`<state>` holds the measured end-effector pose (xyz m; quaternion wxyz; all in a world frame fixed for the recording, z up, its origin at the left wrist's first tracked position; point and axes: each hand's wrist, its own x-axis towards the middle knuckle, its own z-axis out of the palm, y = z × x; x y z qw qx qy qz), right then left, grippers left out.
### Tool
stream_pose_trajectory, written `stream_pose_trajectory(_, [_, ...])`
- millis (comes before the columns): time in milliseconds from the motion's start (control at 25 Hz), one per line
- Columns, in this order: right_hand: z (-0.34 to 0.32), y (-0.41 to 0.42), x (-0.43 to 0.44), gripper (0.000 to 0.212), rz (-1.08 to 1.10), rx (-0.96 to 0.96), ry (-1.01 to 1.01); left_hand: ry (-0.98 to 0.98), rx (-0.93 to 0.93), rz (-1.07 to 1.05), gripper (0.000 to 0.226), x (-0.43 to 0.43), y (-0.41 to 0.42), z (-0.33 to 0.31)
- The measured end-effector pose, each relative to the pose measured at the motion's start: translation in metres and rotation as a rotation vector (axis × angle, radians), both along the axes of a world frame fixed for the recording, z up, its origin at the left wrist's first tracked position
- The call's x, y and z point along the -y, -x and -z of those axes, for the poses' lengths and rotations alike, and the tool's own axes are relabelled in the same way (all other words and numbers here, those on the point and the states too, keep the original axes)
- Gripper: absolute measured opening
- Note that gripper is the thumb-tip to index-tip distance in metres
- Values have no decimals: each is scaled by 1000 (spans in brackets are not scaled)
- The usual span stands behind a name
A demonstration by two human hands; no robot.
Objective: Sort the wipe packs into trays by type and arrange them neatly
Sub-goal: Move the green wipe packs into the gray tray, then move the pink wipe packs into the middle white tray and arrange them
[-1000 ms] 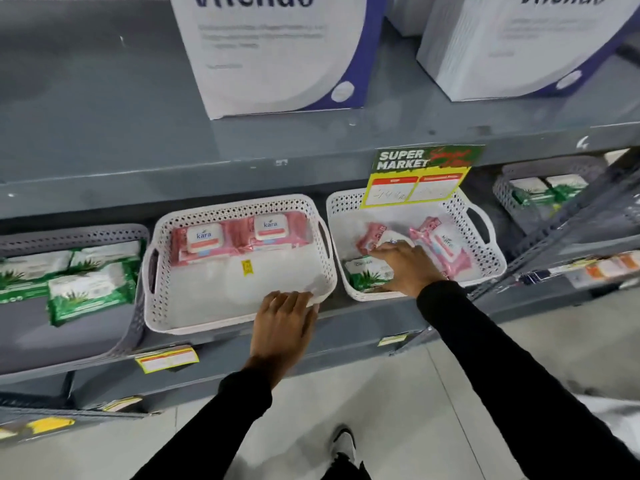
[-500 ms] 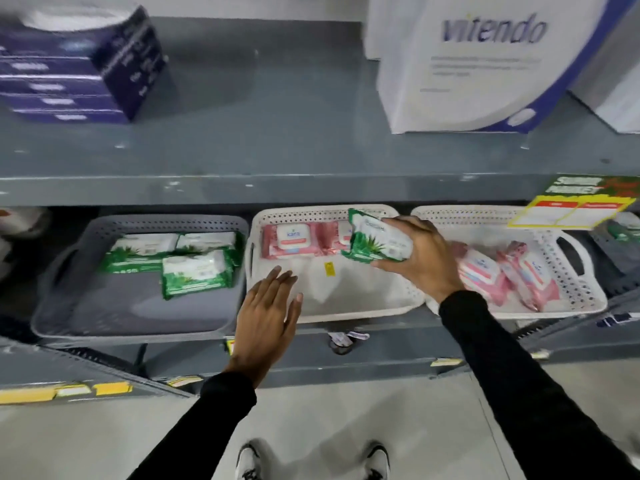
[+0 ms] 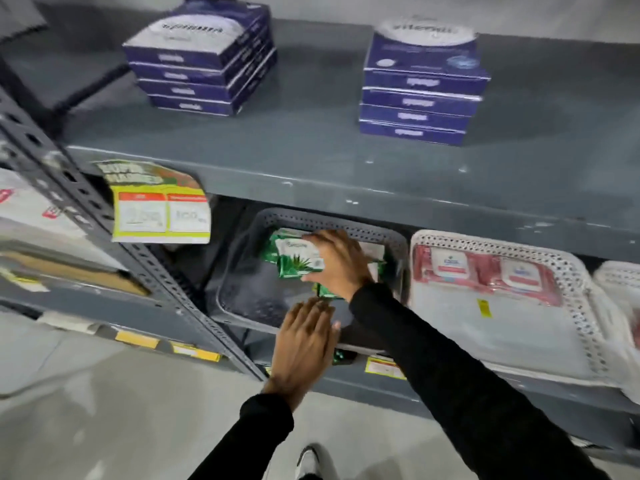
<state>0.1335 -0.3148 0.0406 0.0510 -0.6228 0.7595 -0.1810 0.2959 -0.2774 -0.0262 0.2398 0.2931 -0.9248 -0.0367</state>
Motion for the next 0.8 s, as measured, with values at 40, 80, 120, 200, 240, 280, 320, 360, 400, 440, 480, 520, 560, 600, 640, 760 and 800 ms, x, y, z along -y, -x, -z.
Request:
stream_pose_trajectory(40, [4, -13, 14, 78, -37, -64, -23, 19, 16, 15, 37, 0, -3, 3])
stream_pose_trajectory(80, [8, -24, 25, 77, -68, -119, -45, 23, 30, 28, 36, -1, -4, 4])
stream_pose_trajectory(120, [13, -32, 34, 75, -91, -160, -65, 31, 43, 29, 33, -3, -4, 3])
stream_pose_trajectory(200, [23, -41, 44, 73, -108, -188, -101, 46, 69, 20, 31, -3, -2, 0])
stream_pose_trajectory(240, [27, -42, 45, 74, -113, -174, -122, 49, 77, 15, 30, -2, -2, -2])
stream_pose_trajectory(280, [27, -40, 44, 75, -121, -142, -138, 47, 79, 12, 28, -2, -1, -3])
stream_pose_trajectory(320, [26, -38, 41, 78, -132, -100, -133, 31, 73, 5, 26, -1, -1, -4])
stream_pose_trajectory(360, [21, -32, 33, 79, -127, -50, -89, 2, 60, 7, 27, -2, 2, -8])
stream_pose_trajectory(400, [14, -23, 21, 79, -111, -2, -15, -37, 43, 10, 28, -6, 7, -14])
stream_pose_trajectory(440, [6, -12, 8, 77, -87, 50, 67, -66, 21, 11, 31, -10, 16, -20])
stream_pose_trajectory(480, [0, 5, -10, 73, -59, 100, 135, -79, -2, 22, 34, -19, 28, -26])
stream_pose_trajectory(520, [-4, 22, -26, 68, -36, 143, 176, -84, -28, 34, 37, -24, 40, -30])
stream_pose_trajectory(560, [-9, 47, -52, 64, 8, 170, 197, -97, -48, 72, 39, -38, 59, -34])
stream_pose_trajectory(600, [-14, 70, -76, 61, 50, 178, 207, -111, -67, 114, 40, -50, 76, -37])
stream_pose_trajectory(640, [-17, 97, -107, 60, 107, 183, 209, -120, -81, 165, 40, -68, 97, -39])
stream_pose_trajectory(760, [-21, 176, -211, 61, 301, 183, 199, -133, -89, 308, 39, -131, 158, -36])
stream_pose_trajectory(800, [-22, 198, -245, 63, 372, 176, 180, -133, -90, 339, 39, -150, 177, -33])
